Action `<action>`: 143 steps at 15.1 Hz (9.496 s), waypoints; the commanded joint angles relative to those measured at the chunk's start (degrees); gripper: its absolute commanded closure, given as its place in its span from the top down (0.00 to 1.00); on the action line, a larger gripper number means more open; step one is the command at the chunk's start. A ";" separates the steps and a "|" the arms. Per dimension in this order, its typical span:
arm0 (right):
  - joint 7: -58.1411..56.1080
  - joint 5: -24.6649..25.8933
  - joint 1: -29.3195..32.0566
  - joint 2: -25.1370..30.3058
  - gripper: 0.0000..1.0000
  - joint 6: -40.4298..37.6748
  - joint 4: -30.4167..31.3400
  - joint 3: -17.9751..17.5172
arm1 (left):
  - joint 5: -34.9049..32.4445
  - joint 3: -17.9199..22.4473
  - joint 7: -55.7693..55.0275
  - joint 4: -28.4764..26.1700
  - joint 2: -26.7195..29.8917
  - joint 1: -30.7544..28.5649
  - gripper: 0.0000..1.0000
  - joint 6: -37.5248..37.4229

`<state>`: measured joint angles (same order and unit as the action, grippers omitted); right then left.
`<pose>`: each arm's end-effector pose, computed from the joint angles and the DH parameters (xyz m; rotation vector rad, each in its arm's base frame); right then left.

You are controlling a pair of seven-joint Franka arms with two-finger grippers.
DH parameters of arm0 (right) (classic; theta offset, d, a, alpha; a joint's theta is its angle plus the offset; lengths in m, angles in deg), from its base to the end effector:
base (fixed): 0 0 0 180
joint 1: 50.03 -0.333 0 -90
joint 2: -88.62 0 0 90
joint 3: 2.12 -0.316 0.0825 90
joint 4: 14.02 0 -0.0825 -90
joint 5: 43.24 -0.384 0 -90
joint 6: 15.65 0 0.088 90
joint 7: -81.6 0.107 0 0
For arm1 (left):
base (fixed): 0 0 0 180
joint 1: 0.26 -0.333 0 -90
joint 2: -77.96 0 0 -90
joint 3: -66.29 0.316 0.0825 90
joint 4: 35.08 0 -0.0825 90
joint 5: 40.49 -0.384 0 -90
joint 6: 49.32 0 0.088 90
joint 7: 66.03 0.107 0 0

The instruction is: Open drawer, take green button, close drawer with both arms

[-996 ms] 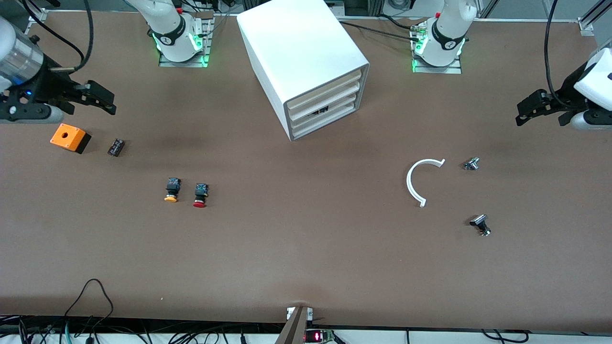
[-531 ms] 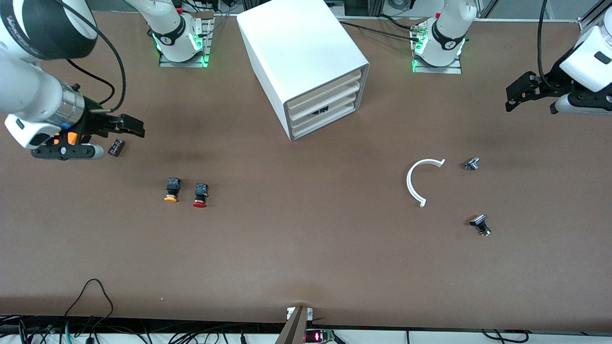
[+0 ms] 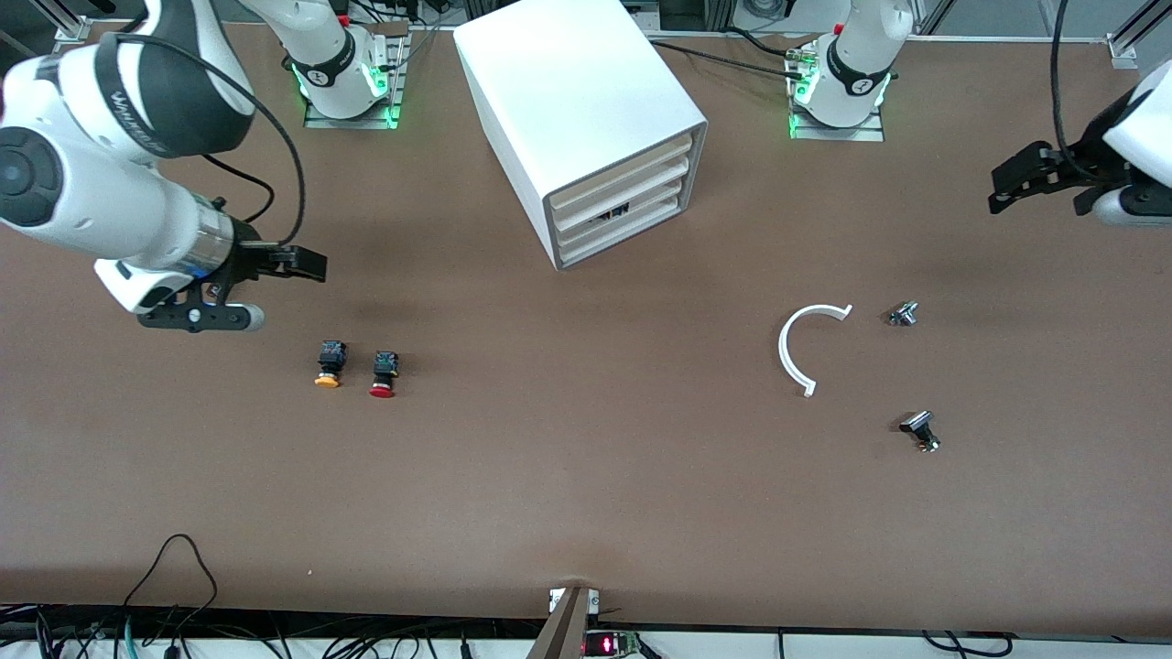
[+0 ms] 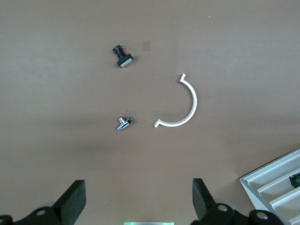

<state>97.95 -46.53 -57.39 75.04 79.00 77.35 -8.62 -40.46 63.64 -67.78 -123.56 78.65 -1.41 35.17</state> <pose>0.5961 0.1469 0.4816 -3.0918 0.0835 0.3008 0.5407 -0.0144 0.6353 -3.1386 -0.0068 0.0904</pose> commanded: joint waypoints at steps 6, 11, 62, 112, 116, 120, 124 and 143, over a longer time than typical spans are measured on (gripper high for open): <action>4.03 -0.66 -5.30 -3.73 1.00 5.28 -0.67 0.26 | 8.46 -0.78 0.78 2.26 -8.32 0.53 1.00 -0.47; 12.91 -0.58 -8.64 -5.05 1.00 6.07 -0.93 0.26 | 29.95 -1.31 8.06 2.26 -16.15 1.77 1.00 0.68; 65.37 0.65 -28.06 -27.11 1.00 13.19 -27.64 0.35 | 67.73 -17.05 67.58 -28.87 -44.02 2.56 0.00 15.09; 92.82 -1.02 -40.11 -38.29 0.00 21.11 -31.25 0.26 | 7.87 -9.83 -24.95 11.57 -29.97 5.46 1.00 -7.58; 82.22 -1.63 -35.99 -34.33 0.00 17.77 -31.25 0.26 | 8.05 -9.83 -31.72 11.57 -29.17 5.46 1.00 -5.49; 55.88 -4.88 -30.19 -31.08 0.00 11.19 -30.99 0.44 | 7.87 -10.19 -34.64 5.52 -24.69 6.33 1.00 2.17; 30.29 -7.17 -24.03 -27.74 0.00 3.28 -29.51 0.88 | 7.96 -10.10 -34.46 4.28 -22.49 6.16 1.00 1.65; -10.90 -12.26 -17.43 -25.79 0.00 34.10 1.70 11.69 | 12.45 -10.10 -40.61 -6.70 -19.50 10.72 1.00 20.34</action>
<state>87.58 -56.62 -75.02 50.30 110.39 78.80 3.58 -27.96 53.38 -105.59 -125.92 58.33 6.02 50.58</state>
